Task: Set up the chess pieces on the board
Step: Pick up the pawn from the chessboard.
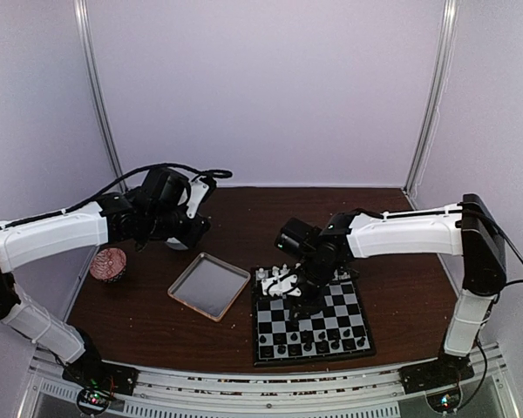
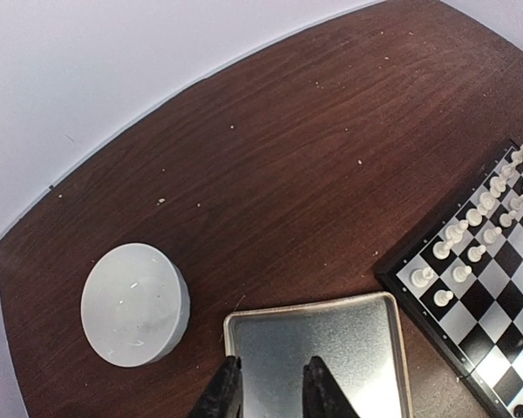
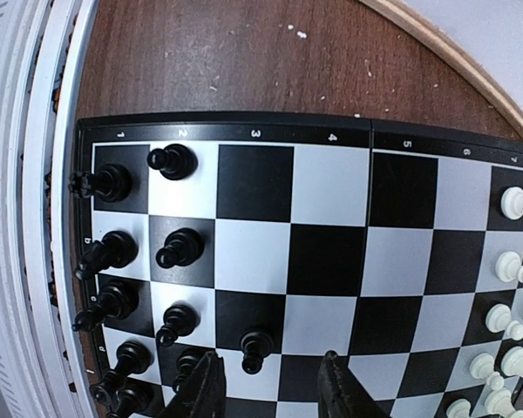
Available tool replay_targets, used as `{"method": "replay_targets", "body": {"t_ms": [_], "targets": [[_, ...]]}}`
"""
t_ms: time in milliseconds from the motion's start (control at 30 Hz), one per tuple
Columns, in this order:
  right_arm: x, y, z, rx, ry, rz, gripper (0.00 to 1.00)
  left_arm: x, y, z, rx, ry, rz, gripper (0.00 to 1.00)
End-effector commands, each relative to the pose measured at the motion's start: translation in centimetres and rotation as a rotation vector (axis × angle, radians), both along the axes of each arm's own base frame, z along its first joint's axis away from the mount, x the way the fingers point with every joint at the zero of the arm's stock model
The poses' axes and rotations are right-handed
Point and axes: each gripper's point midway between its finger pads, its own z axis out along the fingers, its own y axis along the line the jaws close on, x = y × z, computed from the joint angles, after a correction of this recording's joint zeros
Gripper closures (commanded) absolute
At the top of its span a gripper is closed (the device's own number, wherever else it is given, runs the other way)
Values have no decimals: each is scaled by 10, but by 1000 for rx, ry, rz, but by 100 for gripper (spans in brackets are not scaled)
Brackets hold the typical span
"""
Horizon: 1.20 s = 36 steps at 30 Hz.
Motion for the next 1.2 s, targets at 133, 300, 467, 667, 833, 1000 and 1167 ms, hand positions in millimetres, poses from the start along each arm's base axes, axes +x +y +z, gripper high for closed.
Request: {"method": "replay_targets", "body": {"t_ms": [133,300,467,667,833,1000,1167], "targets": [[-6,-8,-18,-99,17,16,65,8,-1,7,-34,-37,16,75],[-6,-6,-21,-104,27,11,77,9,-2,4,-35,-31,14,75],[1,-5,-23,-115,5,-18,89,9,-4,2,-39,-22,11,75],[8,-22,-4,-106,-56,-67,93,10,-7,2,-44,-18,5,75],[12,-65,7,-120,-63,-145,94,12,-10,-1,-44,-13,2,76],[4,-114,6,-168,-68,-186,94,13,-13,-1,-49,-7,-5,76],[-8,-146,-1,-209,-58,-207,94,14,-16,-5,-49,5,-12,76]]}}
